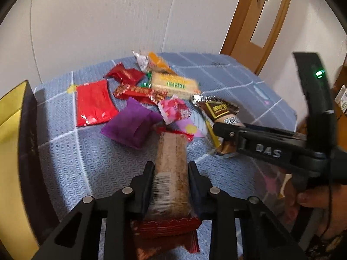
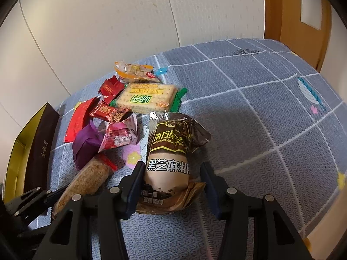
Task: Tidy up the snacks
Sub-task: 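Carry the sesame bar into the tin tray and open the left tool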
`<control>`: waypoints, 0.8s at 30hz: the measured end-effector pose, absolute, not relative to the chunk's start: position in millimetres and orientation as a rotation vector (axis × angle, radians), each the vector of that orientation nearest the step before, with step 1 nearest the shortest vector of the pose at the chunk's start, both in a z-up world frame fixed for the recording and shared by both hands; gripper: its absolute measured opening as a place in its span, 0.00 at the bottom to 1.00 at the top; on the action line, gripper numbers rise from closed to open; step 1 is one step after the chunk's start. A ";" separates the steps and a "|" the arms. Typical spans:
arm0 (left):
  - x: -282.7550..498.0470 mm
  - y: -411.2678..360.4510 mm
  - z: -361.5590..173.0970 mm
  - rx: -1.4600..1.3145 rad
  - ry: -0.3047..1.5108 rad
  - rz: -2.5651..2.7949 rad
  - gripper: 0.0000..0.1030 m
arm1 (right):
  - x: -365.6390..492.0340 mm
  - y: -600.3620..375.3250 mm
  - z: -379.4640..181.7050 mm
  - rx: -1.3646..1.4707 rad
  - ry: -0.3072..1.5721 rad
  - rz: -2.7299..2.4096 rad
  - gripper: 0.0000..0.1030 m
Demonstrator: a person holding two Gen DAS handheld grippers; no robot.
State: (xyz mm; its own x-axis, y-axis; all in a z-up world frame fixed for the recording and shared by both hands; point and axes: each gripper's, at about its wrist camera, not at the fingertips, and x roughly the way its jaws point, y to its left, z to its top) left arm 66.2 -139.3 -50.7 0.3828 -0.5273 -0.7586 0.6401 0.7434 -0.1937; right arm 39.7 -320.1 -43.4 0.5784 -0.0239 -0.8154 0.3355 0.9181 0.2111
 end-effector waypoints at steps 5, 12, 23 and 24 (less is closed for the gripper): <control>62.4 -113.9 -34.8 0.084 0.866 -0.744 0.30 | 38.4 -319.9 -40.0 0.376 0.912 -0.219 0.41; 68.4 -59.9 -10.5 -0.079 0.796 -0.714 0.30 | 37.2 -319.9 -38.8 0.408 0.895 -0.219 0.39; 74.6 23.5 6.8 -0.162 0.723 -0.472 0.30 | 35.2 -319.0 -37.8 0.452 0.868 -0.216 0.34; 75.4 32.7 6.8 -0.171 0.725 -0.445 0.30 | 35.3 -319.0 -37.7 0.456 0.867 -0.216 0.34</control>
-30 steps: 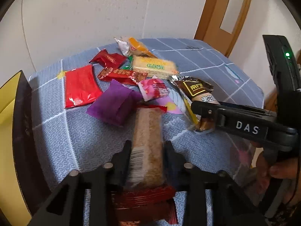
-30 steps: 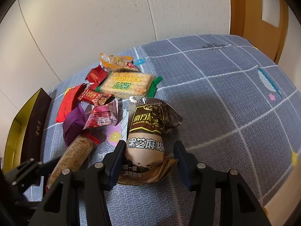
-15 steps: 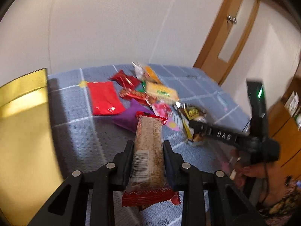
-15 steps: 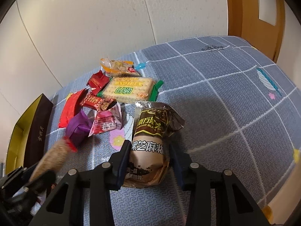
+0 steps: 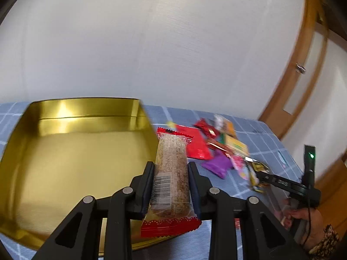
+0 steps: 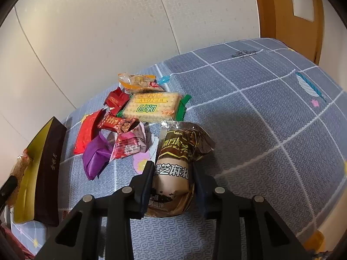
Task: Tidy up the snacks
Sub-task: 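Carry the sesame bar into the tin tray and open the left tool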
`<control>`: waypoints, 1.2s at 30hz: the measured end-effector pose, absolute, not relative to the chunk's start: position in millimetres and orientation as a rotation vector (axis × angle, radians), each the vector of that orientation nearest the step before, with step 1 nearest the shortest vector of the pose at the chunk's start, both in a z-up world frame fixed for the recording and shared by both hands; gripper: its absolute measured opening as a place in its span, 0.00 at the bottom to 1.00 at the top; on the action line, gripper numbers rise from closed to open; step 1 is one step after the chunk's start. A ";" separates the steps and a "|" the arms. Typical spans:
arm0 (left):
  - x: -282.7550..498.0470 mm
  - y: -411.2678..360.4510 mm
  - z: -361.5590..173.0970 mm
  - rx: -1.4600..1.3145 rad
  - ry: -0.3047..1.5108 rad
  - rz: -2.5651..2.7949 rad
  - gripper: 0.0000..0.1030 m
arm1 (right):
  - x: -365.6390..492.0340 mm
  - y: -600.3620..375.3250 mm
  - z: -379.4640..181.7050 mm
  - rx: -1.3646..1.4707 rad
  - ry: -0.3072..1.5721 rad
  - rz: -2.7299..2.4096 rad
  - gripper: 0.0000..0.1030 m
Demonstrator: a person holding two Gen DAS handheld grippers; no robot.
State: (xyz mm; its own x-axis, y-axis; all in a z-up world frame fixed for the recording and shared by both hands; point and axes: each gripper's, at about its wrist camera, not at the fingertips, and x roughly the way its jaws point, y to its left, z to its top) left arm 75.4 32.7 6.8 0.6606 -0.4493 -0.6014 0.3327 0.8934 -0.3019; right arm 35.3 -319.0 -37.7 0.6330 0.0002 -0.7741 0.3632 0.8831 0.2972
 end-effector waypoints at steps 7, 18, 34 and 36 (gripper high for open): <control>78.4 82.3 1.6 -0.206 0.736 -0.304 0.30 | 31.1 -321.0 -35.1 0.512 0.840 -0.202 0.22; 78.9 124.1 -10.6 -0.208 0.779 -0.129 0.30 | 34.6 -313.2 -32.2 0.485 0.851 -0.215 0.39; 80.7 145.5 -22.7 -0.111 0.829 0.051 0.30 | 51.4 -292.4 -44.4 0.326 0.911 -0.252 0.33; 80.9 148.3 -24.1 -0.102 0.831 0.070 0.30 | 49.5 -294.9 -43.6 0.348 0.903 -0.254 0.31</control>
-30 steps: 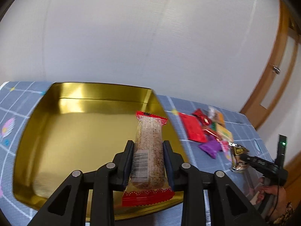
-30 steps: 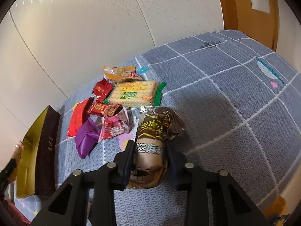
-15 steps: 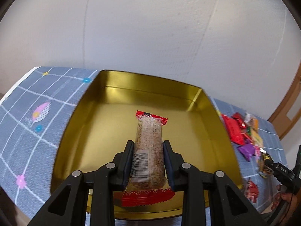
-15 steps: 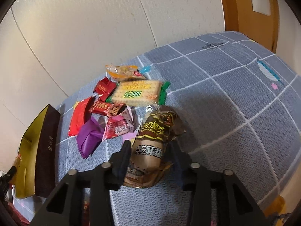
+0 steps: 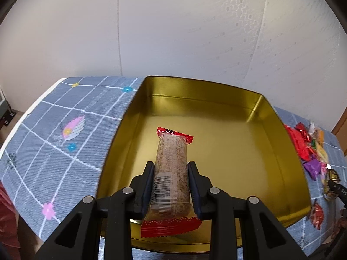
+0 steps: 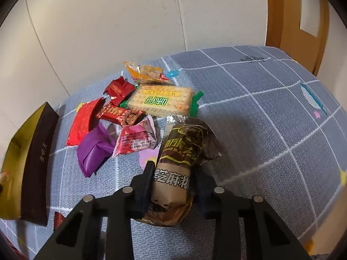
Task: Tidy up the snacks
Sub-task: 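Carry the sesame bar into the tin tray and open the left tool, then carry the black-sesame roll into the tray and open the right tool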
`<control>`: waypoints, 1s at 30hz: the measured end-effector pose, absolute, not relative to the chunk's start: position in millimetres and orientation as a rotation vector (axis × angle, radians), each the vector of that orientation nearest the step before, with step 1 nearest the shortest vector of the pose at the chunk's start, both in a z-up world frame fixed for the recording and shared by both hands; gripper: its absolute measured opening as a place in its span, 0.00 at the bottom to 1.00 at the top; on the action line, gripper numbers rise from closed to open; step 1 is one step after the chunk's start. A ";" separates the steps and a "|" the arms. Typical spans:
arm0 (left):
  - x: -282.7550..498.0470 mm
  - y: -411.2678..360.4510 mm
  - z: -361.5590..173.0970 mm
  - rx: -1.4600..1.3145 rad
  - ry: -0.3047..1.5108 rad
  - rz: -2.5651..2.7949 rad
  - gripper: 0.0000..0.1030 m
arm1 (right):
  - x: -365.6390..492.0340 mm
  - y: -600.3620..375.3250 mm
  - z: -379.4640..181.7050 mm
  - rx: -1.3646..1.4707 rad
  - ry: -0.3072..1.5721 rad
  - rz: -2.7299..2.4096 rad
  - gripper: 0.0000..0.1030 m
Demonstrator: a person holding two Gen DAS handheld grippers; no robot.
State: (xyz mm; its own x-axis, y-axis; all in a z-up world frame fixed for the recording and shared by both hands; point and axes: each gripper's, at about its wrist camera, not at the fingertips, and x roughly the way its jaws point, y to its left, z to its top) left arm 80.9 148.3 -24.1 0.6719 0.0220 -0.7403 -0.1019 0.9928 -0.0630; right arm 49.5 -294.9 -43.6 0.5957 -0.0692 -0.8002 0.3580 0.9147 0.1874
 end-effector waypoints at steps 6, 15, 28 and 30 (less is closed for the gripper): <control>82.6 158.0 -28.3 -0.118 0.854 0.095 0.30 | 40.7 -306.6 -38.4 0.430 0.864 -0.272 0.30; 80.3 162.4 -29.5 -0.108 0.864 0.154 0.35 | 32.6 -302.3 -11.2 0.490 0.740 -0.208 0.30; 57.3 148.3 -20.0 -0.204 0.832 0.001 0.36 | 45.6 -243.5 1.7 0.435 0.717 0.016 0.30; 53.2 138.0 -18.6 -0.179 0.823 -0.033 0.36 | 47.0 -229.8 4.6 0.418 0.708 0.065 0.30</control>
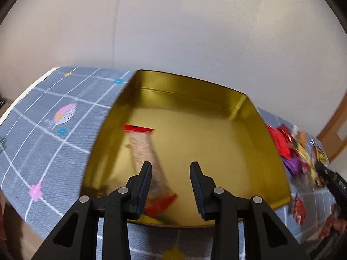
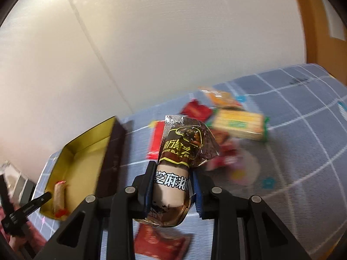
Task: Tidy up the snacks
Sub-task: 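Carry the black-sesame roll into the tray and open the right tool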
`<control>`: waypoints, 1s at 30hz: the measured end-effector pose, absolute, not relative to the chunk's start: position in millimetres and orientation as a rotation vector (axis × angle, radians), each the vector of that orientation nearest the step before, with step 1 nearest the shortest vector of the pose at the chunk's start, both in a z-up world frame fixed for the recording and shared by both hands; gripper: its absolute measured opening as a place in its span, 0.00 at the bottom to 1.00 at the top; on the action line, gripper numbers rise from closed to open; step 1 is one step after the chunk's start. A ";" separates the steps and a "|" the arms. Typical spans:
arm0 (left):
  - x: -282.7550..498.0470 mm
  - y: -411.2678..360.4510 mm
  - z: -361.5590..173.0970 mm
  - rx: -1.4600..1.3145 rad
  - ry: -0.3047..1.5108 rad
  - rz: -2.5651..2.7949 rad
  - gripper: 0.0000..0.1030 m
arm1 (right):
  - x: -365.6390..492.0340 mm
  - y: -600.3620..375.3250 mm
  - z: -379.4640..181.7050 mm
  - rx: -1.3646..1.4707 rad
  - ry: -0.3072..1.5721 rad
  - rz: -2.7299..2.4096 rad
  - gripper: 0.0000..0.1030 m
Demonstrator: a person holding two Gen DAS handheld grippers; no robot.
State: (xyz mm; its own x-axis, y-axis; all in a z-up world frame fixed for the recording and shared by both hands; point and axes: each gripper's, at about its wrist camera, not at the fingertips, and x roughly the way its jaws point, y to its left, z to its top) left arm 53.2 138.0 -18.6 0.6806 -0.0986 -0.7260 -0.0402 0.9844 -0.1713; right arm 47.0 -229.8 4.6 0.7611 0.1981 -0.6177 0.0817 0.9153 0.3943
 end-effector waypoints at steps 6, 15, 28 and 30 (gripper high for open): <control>38.9 112.4 -13.8 -0.073 0.782 -0.085 0.36 | 47.8 -200.6 10.4 0.379 0.691 0.157 0.30; 30.9 111.3 -13.6 -0.043 0.766 -0.071 0.36 | 51.1 -172.9 15.7 0.367 0.686 0.253 0.30; 14.9 130.1 -15.0 -0.124 0.752 -0.026 0.36 | 63.0 -118.5 17.7 0.321 0.680 0.398 0.30; 14.2 133.4 -16.3 -0.144 0.759 -0.022 0.36 | 66.4 -109.5 17.2 0.292 0.685 0.412 0.30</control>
State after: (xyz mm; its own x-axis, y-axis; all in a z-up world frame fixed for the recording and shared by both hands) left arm 14.2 133.4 -16.3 0.7258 -0.0722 -0.6841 -0.0317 0.9899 -0.1381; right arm 66.4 -109.5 17.2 0.6992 0.4579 -0.5490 -0.2698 0.8802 0.3905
